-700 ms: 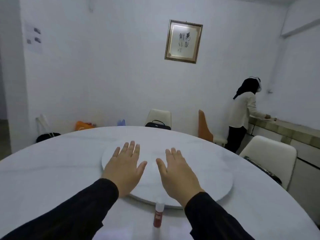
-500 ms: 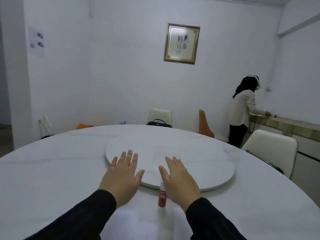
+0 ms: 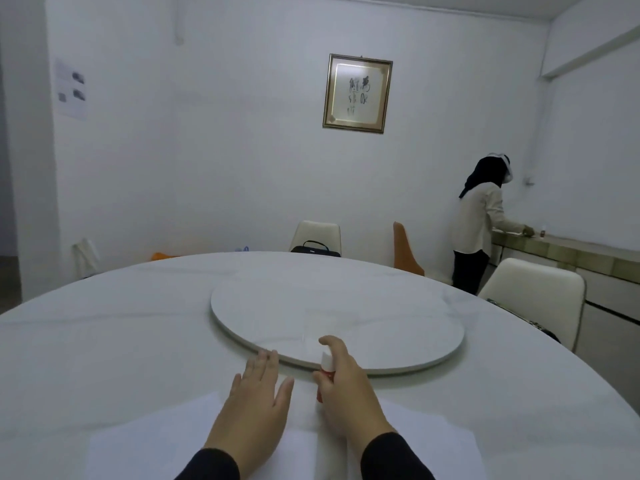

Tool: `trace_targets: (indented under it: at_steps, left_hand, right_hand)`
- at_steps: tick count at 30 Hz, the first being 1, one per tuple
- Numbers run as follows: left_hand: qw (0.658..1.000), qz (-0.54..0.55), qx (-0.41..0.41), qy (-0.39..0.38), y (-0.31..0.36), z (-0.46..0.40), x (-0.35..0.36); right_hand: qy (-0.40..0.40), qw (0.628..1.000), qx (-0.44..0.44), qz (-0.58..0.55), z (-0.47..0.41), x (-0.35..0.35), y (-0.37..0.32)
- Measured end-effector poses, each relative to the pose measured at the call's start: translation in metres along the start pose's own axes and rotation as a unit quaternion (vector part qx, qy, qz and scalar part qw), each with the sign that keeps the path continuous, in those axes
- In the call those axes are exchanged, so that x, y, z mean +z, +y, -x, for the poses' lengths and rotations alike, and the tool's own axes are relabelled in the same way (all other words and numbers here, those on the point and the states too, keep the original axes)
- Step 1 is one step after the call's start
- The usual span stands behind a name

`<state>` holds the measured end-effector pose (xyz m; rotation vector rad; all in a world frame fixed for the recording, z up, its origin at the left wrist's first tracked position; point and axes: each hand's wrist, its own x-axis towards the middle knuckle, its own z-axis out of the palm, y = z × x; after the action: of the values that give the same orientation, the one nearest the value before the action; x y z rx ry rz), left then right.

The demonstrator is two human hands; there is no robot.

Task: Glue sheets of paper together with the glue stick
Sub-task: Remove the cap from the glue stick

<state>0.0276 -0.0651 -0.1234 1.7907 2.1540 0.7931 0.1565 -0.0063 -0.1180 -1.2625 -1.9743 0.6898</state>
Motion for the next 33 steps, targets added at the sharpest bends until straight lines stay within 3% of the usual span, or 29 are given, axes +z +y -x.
trace_targets:
  at_steps: [5, 10, 12, 15, 21, 26, 28, 33]
  left_hand:
    - [0.999, 0.042, 0.02, 0.011, 0.003, 0.0, -0.004]
    - [0.982, 0.176, 0.053, 0.032, 0.008, 0.005, -0.006]
    - [0.951, 0.302, 0.067, 0.007, 0.014, 0.007, -0.004]
    - [0.876, 0.481, 0.027, -0.032, 0.027, 0.014, -0.005]
    - [0.785, 0.62, 0.001, -0.024, 0.036, 0.021, -0.015]
    - [0.688, 0.71, -0.031, -0.148, 0.036, 0.025, -0.016]
    - [0.665, 0.723, -0.049, -0.178, 0.035, 0.026, -0.017]
    - [0.65, 0.73, -0.054, -0.202, 0.033, 0.025, -0.015]
  right_hand:
    - [-0.002, 1.0, -0.015, -0.008, -0.001, 0.0, 0.001]
    - [0.072, 0.992, -0.054, -0.088, 0.005, -0.018, -0.019]
    - [0.108, 0.982, -0.082, -0.129, 0.011, -0.027, -0.031]
    - [0.159, 0.965, -0.112, -0.178, 0.02, -0.037, -0.047]
    - [0.166, 0.942, -0.103, -0.273, 0.026, -0.043, -0.057]
    - [0.088, 0.923, -0.05, -0.372, 0.025, -0.05, -0.054]
    - [0.076, 0.918, -0.037, -0.389, 0.024, -0.05, -0.051]
    - [0.088, 0.915, -0.05, -0.392, 0.023, -0.052, -0.047]
